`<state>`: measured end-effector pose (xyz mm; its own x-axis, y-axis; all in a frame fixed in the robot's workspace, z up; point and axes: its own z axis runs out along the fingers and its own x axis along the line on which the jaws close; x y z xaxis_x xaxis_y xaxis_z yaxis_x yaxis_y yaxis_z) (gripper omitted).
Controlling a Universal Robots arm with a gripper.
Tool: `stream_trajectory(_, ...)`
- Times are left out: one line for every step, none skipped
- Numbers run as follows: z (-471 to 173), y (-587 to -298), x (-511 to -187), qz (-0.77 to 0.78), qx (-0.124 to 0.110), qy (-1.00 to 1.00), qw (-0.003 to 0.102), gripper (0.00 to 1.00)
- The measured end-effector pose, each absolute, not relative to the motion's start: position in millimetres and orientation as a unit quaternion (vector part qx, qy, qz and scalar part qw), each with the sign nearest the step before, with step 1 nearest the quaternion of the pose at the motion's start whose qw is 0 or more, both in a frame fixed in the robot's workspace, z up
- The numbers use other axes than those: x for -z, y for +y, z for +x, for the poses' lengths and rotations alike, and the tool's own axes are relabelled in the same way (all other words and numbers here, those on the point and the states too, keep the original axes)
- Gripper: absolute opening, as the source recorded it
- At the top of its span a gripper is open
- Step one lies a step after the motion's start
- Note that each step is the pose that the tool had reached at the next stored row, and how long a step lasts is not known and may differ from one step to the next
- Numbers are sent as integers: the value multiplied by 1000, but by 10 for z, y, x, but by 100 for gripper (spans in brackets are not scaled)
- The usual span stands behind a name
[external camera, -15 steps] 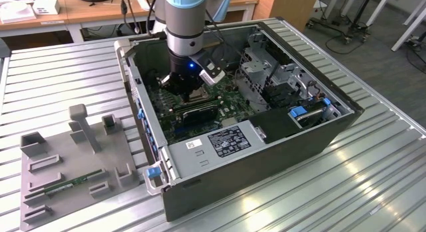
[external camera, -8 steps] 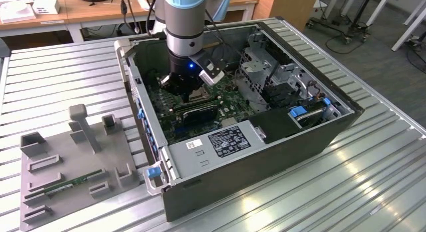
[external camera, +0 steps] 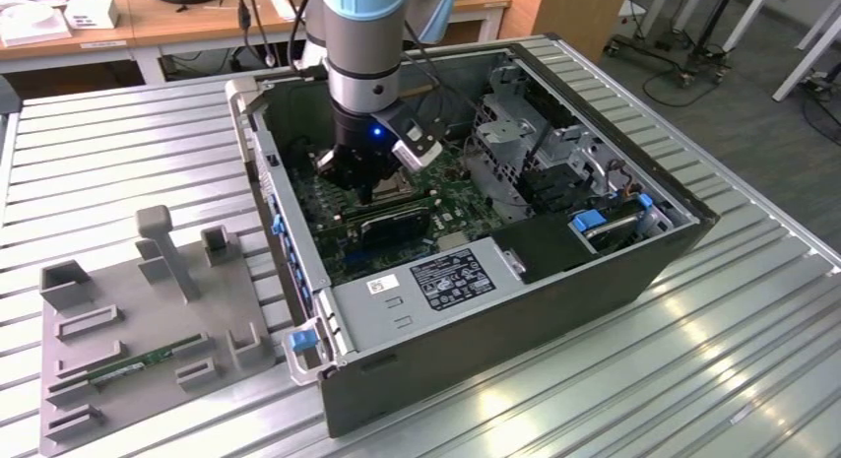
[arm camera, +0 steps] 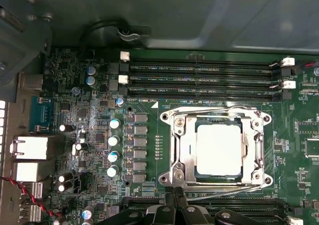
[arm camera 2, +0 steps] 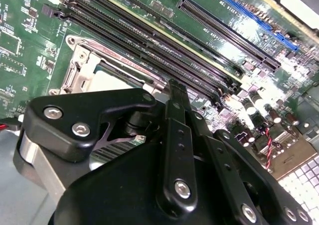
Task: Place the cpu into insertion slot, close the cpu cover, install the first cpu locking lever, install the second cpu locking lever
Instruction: 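Install the second cpu locking lever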
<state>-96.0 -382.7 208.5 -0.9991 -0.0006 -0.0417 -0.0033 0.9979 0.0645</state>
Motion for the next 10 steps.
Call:
stream_trajectory(-963,-3827,-2082,-1,-32,999,21,11)
stream_trajectory(-964,-3827,-2079,-1,-32,999,21,11)
stream_trajectory(-964,-3827,-2078,-1,-32,999,21,11)
stream_trajectory(-965,-3827,-2075,-1,-32,999,21,11)
stream_trajectory(-966,-3827,-2071,-1,-32,999,21,11)
stream_trajectory(-967,-3827,-2067,-1,-32,999,21,11)
stream_trajectory(-970,-3827,-2064,-1,-32,999,21,11)
stream_trajectory(-972,-3827,-2061,-1,-32,999,21,11)
stream_trajectory(-974,-3827,-2058,-1,-32,999,21,11)
stream_trajectory(-976,-3826,-2056,-1,-32,999,21,11)
